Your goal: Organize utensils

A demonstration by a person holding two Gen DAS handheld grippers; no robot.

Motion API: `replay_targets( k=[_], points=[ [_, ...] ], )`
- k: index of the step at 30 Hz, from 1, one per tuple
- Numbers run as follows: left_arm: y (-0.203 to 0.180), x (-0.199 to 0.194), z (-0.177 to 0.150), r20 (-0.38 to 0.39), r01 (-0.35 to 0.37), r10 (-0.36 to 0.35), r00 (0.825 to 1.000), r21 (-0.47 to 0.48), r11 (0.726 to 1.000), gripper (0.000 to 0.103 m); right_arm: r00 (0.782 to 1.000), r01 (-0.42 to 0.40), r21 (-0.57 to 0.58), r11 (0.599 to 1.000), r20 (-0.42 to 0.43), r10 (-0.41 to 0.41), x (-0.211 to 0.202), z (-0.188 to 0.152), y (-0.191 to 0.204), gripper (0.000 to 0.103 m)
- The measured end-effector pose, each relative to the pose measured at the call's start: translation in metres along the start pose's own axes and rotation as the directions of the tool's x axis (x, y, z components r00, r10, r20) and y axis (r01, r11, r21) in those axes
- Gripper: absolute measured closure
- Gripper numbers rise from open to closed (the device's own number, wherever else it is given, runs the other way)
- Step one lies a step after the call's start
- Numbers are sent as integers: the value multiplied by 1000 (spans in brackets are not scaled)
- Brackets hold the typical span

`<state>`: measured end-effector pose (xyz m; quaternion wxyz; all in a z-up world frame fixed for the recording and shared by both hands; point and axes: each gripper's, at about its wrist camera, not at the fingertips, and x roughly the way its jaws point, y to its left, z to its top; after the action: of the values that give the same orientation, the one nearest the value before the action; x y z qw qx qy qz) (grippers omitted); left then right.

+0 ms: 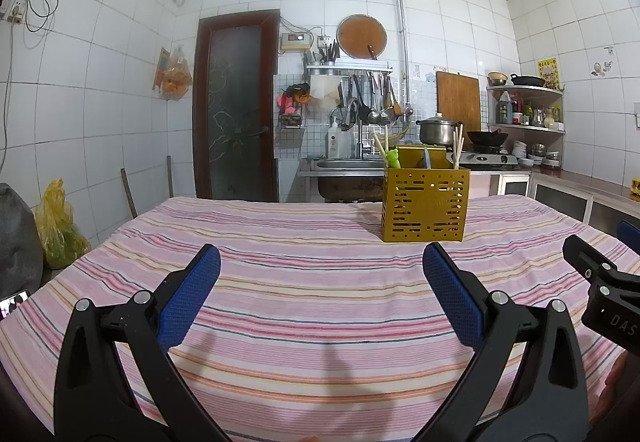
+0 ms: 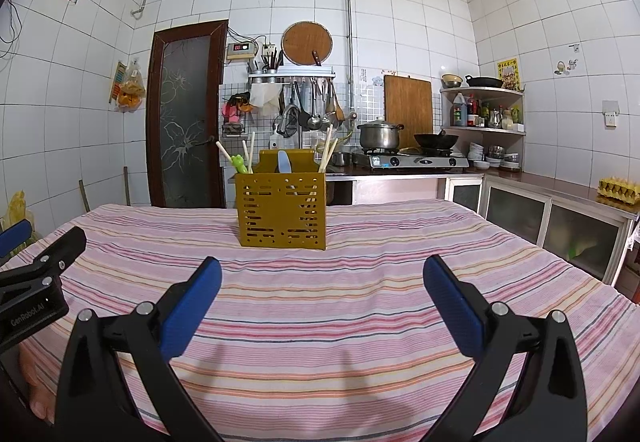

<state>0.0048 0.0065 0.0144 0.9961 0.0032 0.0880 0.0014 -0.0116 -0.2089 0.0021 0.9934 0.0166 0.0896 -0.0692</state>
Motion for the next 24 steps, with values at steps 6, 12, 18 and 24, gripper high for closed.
replay_targets(
  k=[6, 12, 18, 24],
  points=[
    [0, 0, 0, -1, 1, -1, 1000, 1, 1000, 5, 1000, 1, -2, 1000, 3, -1, -1, 1, -1, 5],
    [-1, -1, 1, 1, 2, -2, 1000, 2, 1000, 5, 1000, 5, -4, 1000, 5, -5, -2, 4, -3, 4],
    [-1, -1, 1, 1, 2, -2, 1000, 2, 1000, 5, 1000, 7, -5, 1000, 8, -7, -3, 5, -5, 5],
    [-1, -1, 1, -2, 9, -9, 1000, 1, 1000, 5, 1000, 7, -6, 1000, 8, -7, -3, 4, -4, 4]
  ],
)
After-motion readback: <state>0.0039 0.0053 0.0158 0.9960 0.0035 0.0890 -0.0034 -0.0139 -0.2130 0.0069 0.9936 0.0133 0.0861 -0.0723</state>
